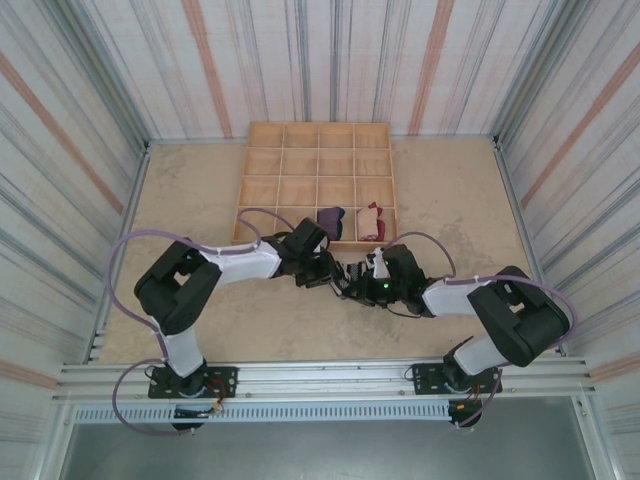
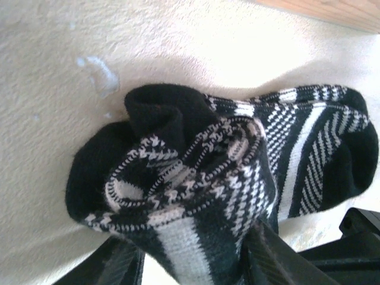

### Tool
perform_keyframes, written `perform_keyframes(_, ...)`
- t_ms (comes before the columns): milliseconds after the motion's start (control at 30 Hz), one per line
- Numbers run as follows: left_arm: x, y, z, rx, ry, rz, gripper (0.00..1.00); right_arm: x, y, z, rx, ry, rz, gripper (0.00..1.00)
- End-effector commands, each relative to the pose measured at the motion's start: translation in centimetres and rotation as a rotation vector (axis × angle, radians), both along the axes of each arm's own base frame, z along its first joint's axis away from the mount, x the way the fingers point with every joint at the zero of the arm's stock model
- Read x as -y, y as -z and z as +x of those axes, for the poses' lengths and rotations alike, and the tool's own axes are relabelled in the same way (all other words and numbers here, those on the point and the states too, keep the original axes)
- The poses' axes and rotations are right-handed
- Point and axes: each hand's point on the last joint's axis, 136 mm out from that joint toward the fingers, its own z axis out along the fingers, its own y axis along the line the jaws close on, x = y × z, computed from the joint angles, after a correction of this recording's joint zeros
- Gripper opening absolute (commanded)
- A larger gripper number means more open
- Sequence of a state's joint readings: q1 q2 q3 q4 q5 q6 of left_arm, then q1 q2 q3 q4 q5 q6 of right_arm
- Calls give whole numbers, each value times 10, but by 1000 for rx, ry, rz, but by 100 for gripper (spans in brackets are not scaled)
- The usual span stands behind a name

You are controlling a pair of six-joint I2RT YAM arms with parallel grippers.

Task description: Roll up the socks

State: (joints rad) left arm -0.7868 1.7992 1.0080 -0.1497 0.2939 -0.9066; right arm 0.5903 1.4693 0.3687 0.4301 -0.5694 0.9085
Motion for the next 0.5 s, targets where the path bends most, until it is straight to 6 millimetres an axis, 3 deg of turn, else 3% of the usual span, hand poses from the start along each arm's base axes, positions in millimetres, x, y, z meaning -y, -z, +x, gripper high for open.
perform_keyframes(0, -9, 14, 6, -8, -42, 76, 37, 8, 16, -11, -49, -30, -61, 1)
perform_keyframes(133, -13, 18, 7, -23, -55, 103, 10, 6, 16, -11, -45, -38, -54, 1)
perform_keyframes(200, -15, 19, 5, -38, -57, 110, 2, 7, 11, -11, -23, -42, -64, 4)
perform_keyframes(233, -16, 18, 3, -39, -55, 111, 0, 8, 7, -10, -6, -42, -76, 7)
perform_keyframes(400, -28, 7, -6, -41, -60, 128, 0, 18, -25, -8, 181, -59, -217, 44)
perform_keyframes(467, -33, 5, -13, -55, -67, 137, 0, 18, -37, -8, 261, -79, -270, 53)
